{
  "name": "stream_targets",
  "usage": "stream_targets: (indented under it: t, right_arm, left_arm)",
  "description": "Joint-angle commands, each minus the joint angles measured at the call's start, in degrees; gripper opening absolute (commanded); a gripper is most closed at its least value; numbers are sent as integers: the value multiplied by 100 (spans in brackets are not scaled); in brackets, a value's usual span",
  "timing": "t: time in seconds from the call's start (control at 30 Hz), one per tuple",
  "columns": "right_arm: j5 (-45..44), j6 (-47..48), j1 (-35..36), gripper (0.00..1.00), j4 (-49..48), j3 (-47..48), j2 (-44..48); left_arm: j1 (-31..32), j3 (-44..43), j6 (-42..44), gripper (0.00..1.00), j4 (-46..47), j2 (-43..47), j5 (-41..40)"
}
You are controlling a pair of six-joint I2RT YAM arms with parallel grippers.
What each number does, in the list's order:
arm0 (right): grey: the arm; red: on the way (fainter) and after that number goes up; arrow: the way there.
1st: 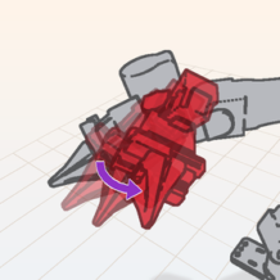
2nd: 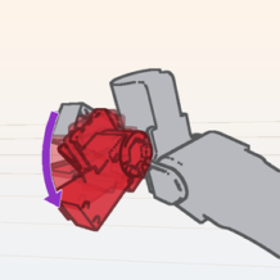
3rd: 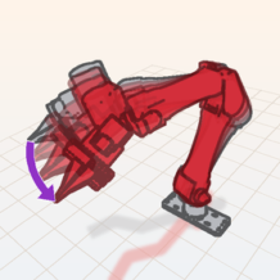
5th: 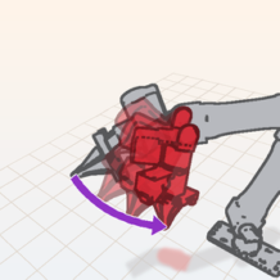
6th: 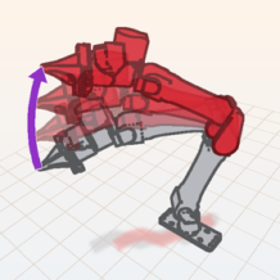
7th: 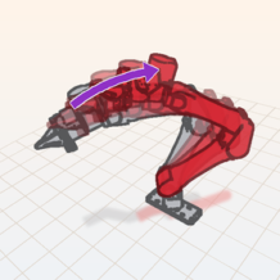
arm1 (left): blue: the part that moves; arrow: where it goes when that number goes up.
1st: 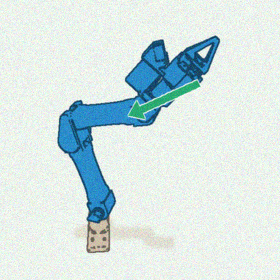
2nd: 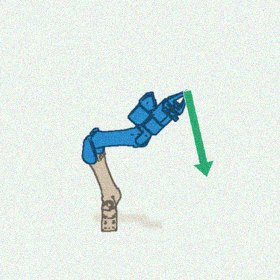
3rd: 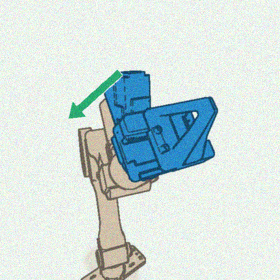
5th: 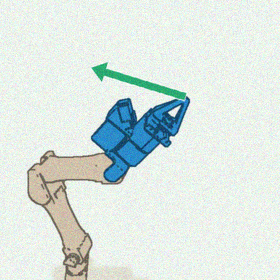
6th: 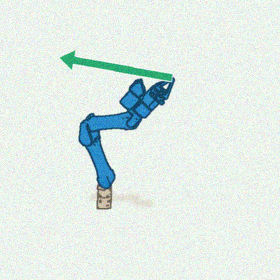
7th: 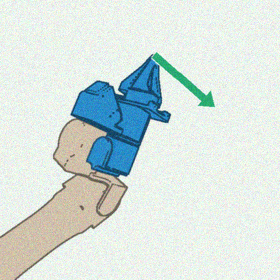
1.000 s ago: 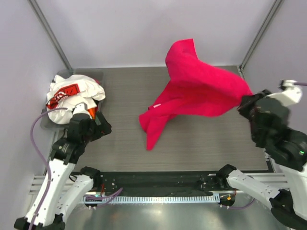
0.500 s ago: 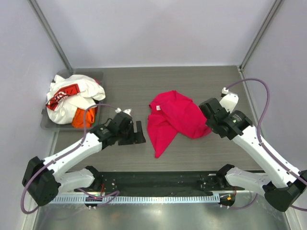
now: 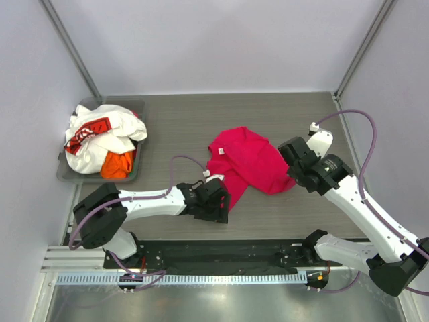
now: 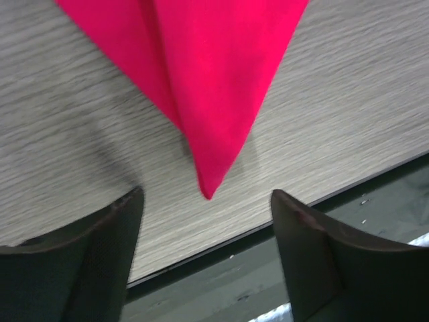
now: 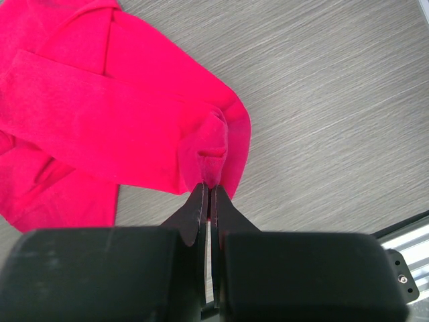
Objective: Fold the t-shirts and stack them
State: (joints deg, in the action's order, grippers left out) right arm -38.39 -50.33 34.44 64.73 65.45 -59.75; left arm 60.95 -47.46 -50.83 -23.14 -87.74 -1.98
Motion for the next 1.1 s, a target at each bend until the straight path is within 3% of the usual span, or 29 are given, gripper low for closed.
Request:
stream_targets:
  t: [0.0,0.17,0.23,0.27,0.3,0.4,0.53,0.63,0.73,0.8,0.83,0.93,0.97,1.07]
  right_arm:
    - [-107,-74,-33,1,-127,3,77]
    - [-72,-65,-25,1,-154,-85,60]
    - [-81,-56,-51,1,-154,-120,68]
    - [-81,-48,-42,1,-145,-155,103]
    - [-72,-48,-60,1,-154,-164,112]
    - [42,-30,-95,1,-145,-121,112]
    - [218,277,-410,1,-136,362,60]
    - [376,664,-701,1,-57,1283,-133]
    - [315,963,-1000,1,250,2574,-518]
    - [97,1146,-1105,1,592,3664,-739]
    - [-18,1183,-1140,1,733,4042,-949]
    - [-545,1271,-1176,1,1392,5554,-1240]
    - [-686,1271,-1167,1,1689,6175,-1354]
    - [-994,1183,-1176,1,1876,6638,-1138]
  left_arm:
    - [180,-202,-182,74,169,-181,-355]
    - [225,-342,-191,61,239,-462,-496]
    - [225,-456,-164,52,257,-533,-470]
    - [233,-492,-164,44,266,-585,-435]
    - [233,-527,-147,27,240,-586,-426]
    - [251,-799,-85,0,-415,-315,-705]
    - [251,-1773,370,0,-2148,564,-1804]
    - [251,-3107,959,0,-3537,1003,-2727]
    - [225,-5256,1548,0,-4697,1102,-3613]
    - [216,-6191,1960,0,-5338,1023,-4054]
    - [207,-7101,2128,0,-5490,953,-4430]
    - [207,-8510,2805,0,-5781,733,-4898]
    - [207,-8743,2946,0,-5781,715,-5152]
    - [207,-8956,3499,0,-5405,1064,-5453]
